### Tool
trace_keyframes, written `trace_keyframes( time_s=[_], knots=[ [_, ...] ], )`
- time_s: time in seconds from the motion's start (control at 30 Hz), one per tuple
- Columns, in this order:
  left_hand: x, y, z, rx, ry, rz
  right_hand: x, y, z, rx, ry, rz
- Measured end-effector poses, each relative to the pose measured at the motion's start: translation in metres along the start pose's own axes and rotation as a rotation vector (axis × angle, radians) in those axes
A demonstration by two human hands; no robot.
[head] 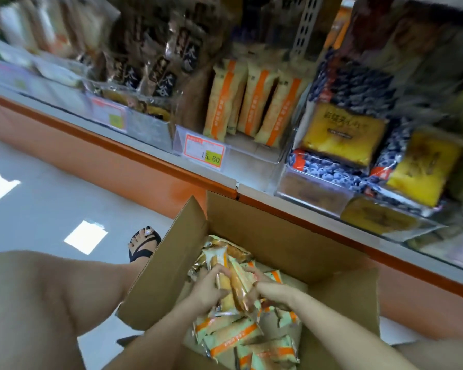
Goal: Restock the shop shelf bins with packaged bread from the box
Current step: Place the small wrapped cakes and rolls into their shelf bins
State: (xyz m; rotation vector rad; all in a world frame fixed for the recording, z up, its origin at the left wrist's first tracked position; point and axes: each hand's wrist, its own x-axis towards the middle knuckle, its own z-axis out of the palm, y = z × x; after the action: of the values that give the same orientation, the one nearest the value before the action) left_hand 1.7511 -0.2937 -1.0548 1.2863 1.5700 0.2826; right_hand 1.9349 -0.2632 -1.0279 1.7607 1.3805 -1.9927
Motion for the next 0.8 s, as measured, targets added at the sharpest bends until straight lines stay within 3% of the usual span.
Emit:
trace_keyframes(
  time_s=[0.23,0.47,0.8],
  knots=[
    [-0.047,0.060,-0.024,0.037,0.000,0.292,-0.066,-0.017,0.000,0.354,0.114,-0.175],
    [-0.100,0.124,-0.068,0.139,0.048,0.582,-0.141,-0.053,-0.013,0.164,0.347,-0.347],
    [-0.134,0.210,-0.170,0.072,0.159,0.779,-0.219,-0.160,-0.034,0.238,0.494,-0.674]
  ],
)
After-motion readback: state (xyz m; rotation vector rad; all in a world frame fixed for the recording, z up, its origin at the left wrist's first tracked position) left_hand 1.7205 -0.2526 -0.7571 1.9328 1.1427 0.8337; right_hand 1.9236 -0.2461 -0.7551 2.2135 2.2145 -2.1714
